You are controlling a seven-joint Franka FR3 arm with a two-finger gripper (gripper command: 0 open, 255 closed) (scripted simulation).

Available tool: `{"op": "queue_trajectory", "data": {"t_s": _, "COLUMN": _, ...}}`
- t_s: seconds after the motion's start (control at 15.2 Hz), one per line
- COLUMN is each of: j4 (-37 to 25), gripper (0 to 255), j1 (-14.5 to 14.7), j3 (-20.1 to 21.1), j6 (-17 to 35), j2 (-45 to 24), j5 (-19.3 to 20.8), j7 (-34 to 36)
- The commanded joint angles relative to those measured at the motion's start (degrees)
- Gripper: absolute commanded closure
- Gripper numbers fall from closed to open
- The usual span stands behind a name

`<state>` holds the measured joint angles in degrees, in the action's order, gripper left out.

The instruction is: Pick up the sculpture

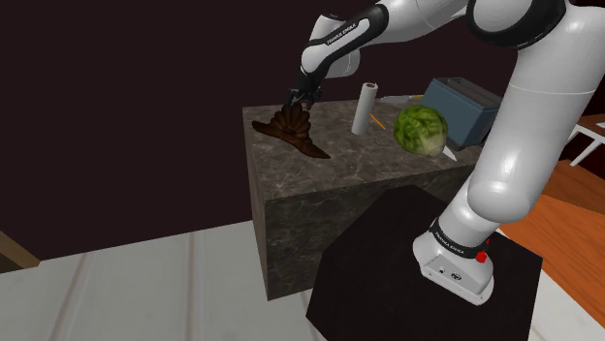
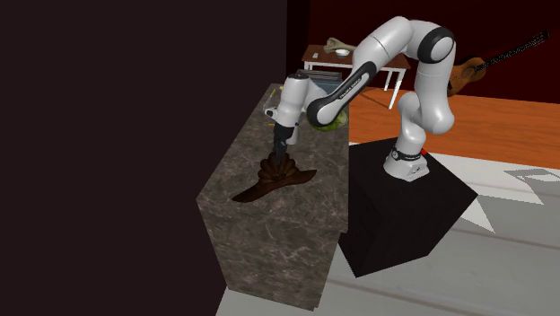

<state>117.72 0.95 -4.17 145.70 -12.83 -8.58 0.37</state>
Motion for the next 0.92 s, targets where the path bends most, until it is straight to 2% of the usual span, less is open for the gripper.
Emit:
{"op": "queue_trajectory", "data": {"t_s": 0.0, "j4": -0.1, "gripper": 0, "j1": 0.0, "j3": 0.0, "j6": 0.2, "j2": -0.2, "j5": -0.1, "j7": -0.1}}
{"op": "queue_trajectory", "data": {"t_s": 0.07, "j4": -0.2, "gripper": 255, "j1": 0.0, "j3": 0.0, "j6": 0.1, "j2": -0.3, "j5": -0.1, "j7": -0.1}}
{"op": "queue_trajectory", "data": {"t_s": 0.66, "j4": -0.1, "gripper": 255, "j1": 0.0, "j3": 0.0, "j6": 0.2, "j2": -0.2, "j5": -0.1, "j7": -0.1}}
{"op": "queue_trajectory", "data": {"t_s": 0.86, "j4": -0.8, "gripper": 255, "j1": 0.1, "j3": -0.2, "j6": -1.8, "j2": 1.1, "j5": 0.4, "j7": 0.4}}
